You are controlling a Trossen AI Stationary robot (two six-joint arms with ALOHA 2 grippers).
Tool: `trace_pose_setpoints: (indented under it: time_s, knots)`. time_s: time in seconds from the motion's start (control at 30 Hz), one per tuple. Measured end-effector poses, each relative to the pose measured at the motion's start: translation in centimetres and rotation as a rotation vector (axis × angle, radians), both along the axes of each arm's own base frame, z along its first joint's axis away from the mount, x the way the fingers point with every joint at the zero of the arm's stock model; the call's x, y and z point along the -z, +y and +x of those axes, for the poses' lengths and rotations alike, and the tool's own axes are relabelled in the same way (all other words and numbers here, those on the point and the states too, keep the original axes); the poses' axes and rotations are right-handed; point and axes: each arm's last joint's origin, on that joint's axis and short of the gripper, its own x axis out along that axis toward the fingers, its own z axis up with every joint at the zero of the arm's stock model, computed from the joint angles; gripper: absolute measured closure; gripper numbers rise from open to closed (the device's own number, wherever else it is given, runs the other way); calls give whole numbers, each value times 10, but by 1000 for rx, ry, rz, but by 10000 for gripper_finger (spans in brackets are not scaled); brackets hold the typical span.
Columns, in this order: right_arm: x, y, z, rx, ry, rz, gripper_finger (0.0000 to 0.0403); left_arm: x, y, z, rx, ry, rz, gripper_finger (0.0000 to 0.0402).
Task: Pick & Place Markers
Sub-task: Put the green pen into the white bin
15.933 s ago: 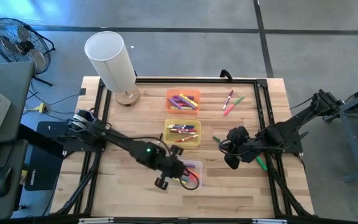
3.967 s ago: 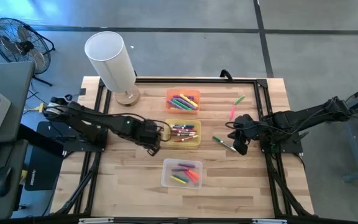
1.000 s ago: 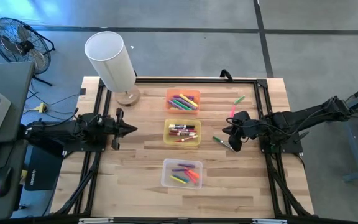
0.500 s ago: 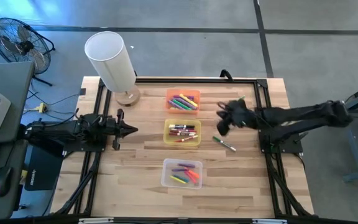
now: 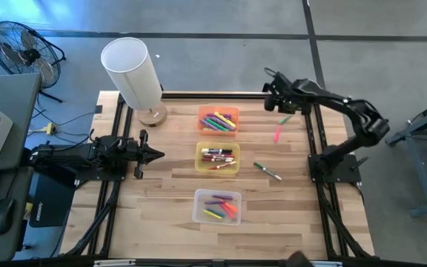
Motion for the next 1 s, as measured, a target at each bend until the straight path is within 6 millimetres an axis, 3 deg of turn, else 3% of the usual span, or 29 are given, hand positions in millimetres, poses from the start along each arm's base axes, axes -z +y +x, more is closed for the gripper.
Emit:
trace_pose_setpoints:
  time_s: [0.13, 0.27, 0.53, 0.67, 0.87, 1.0]
  knots:
    - [22, -19, -15, 95, -22, 68, 402, 0, 0, 0, 0, 0, 0, 401]
    - [39, -26, -27, 172, -5, 90, 402, 0, 0, 0, 0, 0, 0, 401]
    - [48, -32, -41, 230, -31, 103, 397, 0, 0, 0, 0, 0, 0, 401]
    - [48, -33, -41, 206, -32, 94, 358, 0, 0, 0, 0, 0, 0, 401]
    - [48, -34, -42, 339, -22, 58, 283, 0, 0, 0, 0, 0, 0, 401]
    - [53, -37, -42, 388, -39, 72, 259, 0, 0, 0, 0, 0, 0, 401]
